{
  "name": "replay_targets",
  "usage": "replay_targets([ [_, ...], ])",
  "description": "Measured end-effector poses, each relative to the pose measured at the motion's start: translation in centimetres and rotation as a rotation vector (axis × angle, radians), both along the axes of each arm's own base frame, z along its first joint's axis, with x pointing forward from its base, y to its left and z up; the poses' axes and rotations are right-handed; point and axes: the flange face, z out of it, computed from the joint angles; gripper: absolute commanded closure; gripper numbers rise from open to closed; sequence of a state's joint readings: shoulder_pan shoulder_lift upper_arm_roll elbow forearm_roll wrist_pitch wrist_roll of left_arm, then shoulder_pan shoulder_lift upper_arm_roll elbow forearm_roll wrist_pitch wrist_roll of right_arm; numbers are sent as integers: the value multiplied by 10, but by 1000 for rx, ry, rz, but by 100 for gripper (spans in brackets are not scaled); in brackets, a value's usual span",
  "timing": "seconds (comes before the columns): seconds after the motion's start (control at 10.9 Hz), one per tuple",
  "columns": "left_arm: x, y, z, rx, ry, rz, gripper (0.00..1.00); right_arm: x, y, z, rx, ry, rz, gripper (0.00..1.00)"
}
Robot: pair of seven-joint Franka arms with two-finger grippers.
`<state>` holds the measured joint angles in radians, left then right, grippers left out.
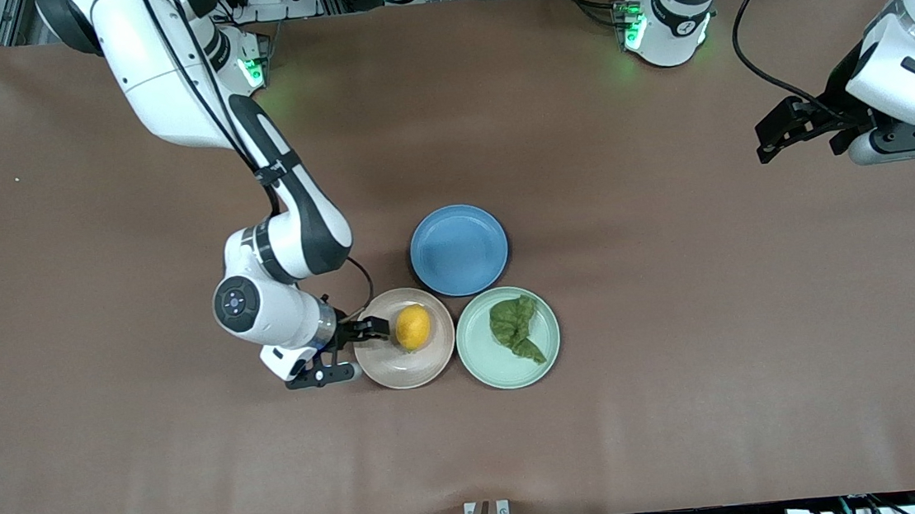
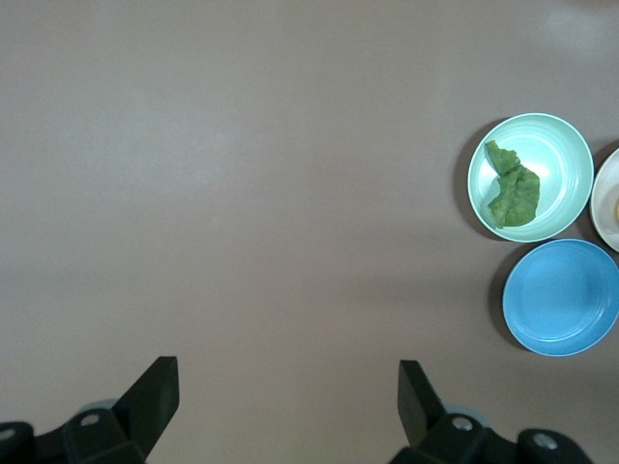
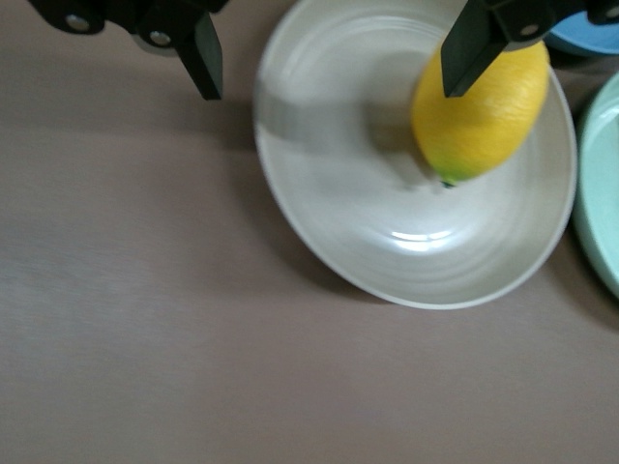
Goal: Place lemon and lettuce in plates
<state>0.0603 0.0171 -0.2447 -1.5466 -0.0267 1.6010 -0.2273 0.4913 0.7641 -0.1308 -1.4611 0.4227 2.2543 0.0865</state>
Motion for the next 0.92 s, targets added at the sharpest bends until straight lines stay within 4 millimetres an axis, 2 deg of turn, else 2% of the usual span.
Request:
replay_targets([
  [0.73,-2,4,2,2,4,7,0,10,-107,6,-159,178,-72,0],
  [0.92,-2,4,2,2,5,7,0,11,-127,5,-235,183,-55,0],
])
